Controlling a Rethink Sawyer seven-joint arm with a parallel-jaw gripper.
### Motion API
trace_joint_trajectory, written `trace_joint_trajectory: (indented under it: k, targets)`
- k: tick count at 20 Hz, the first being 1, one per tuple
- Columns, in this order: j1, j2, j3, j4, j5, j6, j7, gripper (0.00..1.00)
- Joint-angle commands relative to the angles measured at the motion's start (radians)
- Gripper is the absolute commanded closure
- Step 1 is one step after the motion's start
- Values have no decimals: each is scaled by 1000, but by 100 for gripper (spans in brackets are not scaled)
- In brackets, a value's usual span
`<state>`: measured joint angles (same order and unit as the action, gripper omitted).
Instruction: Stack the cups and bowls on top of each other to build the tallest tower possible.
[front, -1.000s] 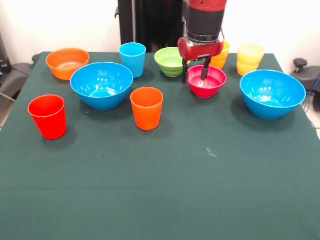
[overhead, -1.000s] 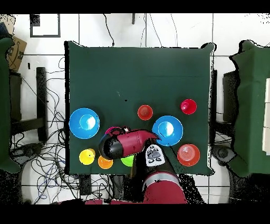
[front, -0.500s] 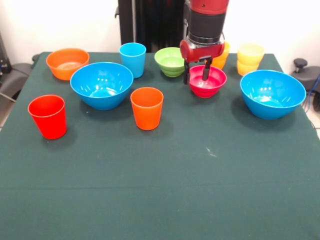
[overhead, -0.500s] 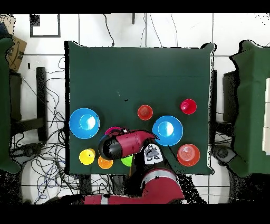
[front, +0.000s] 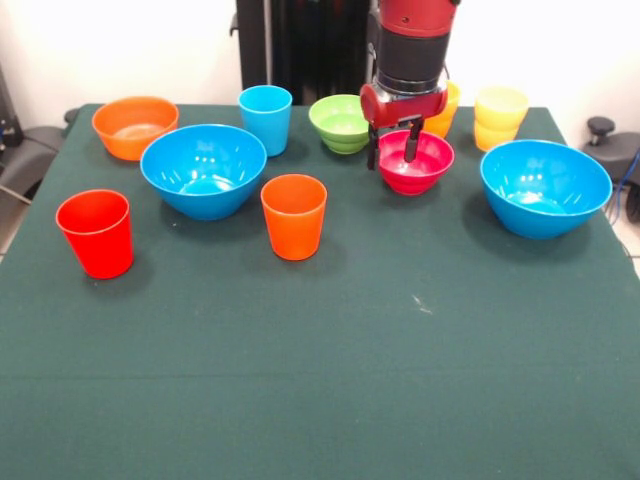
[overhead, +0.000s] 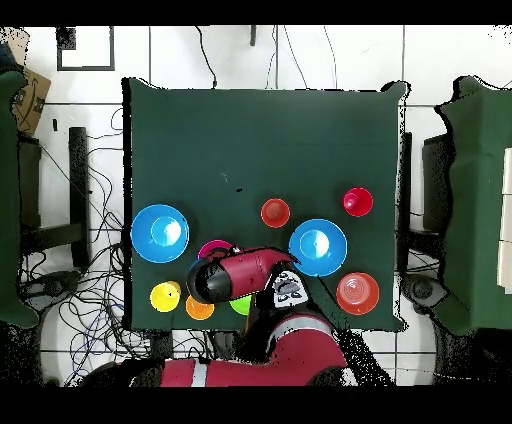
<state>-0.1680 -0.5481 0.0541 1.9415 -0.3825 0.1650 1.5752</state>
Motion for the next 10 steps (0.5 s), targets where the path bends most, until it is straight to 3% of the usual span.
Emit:
trace_joint_trajectory:
  k: [1,3,4,10]
  targets:
    - [-3,28,60,-53,-67,-26,52,0]
    - [-4,27,61,-53,-69,-24,50,0]
    - [-4,26,63,-54,-71,-20,50,100]
    - [-4,24,67,-51,-78,-13,47,100]
